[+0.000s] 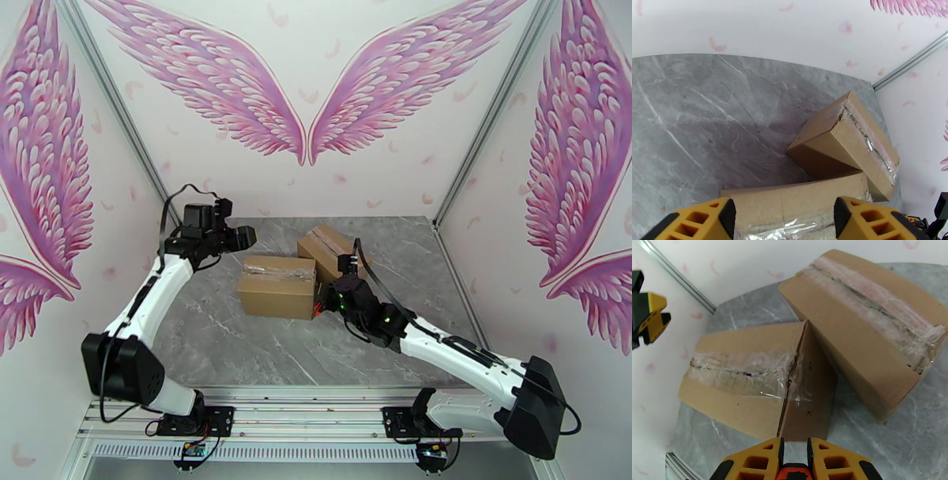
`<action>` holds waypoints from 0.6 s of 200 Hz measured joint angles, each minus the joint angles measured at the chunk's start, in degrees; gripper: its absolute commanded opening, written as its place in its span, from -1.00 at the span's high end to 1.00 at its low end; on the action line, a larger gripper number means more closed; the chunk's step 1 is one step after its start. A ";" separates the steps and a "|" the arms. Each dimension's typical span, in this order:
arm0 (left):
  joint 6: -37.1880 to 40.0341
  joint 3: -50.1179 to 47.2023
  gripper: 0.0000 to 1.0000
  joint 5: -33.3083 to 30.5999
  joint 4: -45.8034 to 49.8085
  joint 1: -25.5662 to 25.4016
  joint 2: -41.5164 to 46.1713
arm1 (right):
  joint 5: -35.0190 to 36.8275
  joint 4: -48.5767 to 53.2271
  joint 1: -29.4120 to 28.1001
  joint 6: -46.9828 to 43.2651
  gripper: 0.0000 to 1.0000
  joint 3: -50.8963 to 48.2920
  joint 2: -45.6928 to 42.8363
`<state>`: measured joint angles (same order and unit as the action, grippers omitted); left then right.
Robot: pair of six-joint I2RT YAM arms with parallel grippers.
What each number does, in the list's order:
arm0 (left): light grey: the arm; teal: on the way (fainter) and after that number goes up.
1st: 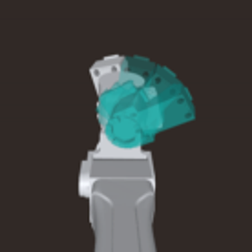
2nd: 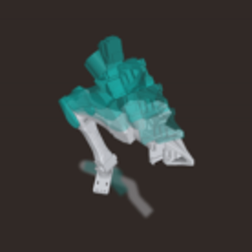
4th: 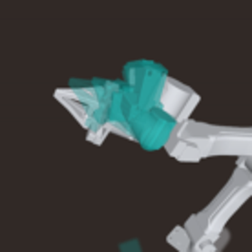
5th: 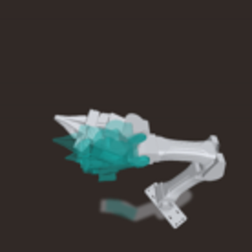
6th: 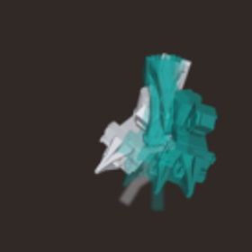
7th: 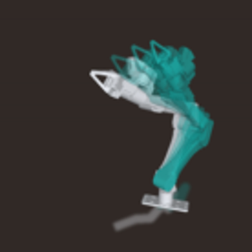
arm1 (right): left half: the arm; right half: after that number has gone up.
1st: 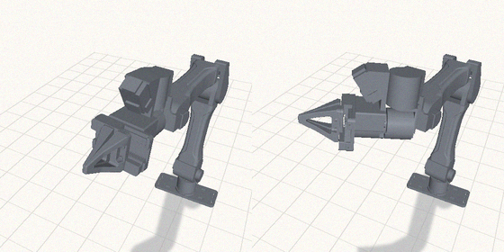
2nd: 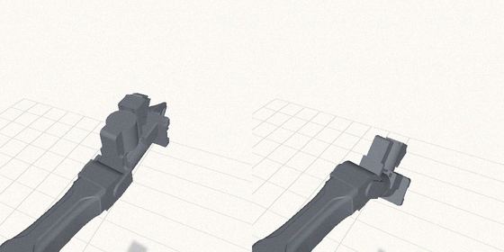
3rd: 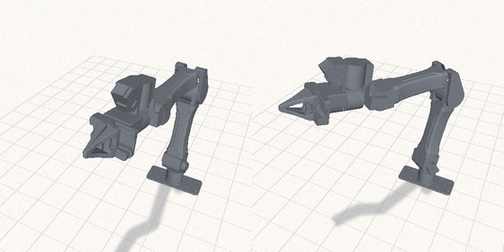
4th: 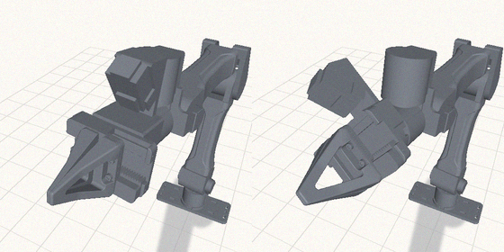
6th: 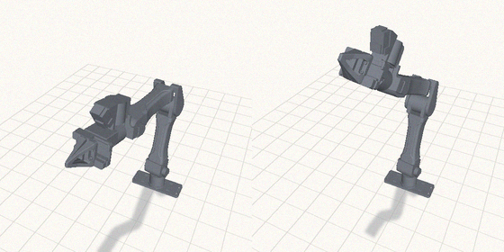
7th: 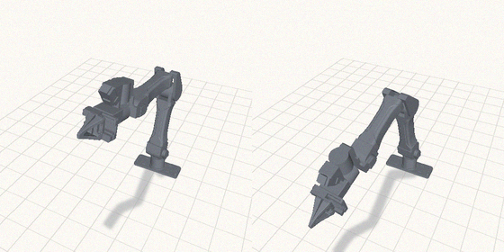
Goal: Unpack the express box
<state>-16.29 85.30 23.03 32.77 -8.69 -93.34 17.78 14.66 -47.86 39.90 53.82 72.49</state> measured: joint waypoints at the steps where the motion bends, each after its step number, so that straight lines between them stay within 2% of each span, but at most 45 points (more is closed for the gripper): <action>1: 0.13 0.07 -0.39 0.07 -0.02 -0.02 -0.28 | 0.02 -0.09 0.00 -0.13 1.00 0.13 0.24; 32: 3.72 1.31 -0.34 3.72 1.77 -1.07 -8.31 | 1.40 -0.22 0.00 -1.25 1.00 4.15 5.07; 62: 6.56 0.81 -0.24 4.61 1.97 -0.79 -8.66 | 4.79 2.29 0.04 -3.93 1.00 9.57 9.33; 87: 7.76 -4.76 -0.19 4.42 0.92 0.26 -3.87 | 7.10 4.37 0.39 -6.25 1.00 13.05 12.63; 120: 7.13 -16.85 -0.18 4.57 2.08 1.70 8.94 | 8.81 5.33 1.20 -8.92 1.00 18.29 17.66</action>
<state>-9.17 68.45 27.59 34.85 -6.98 -84.40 26.59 19.99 -46.65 30.98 72.12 90.15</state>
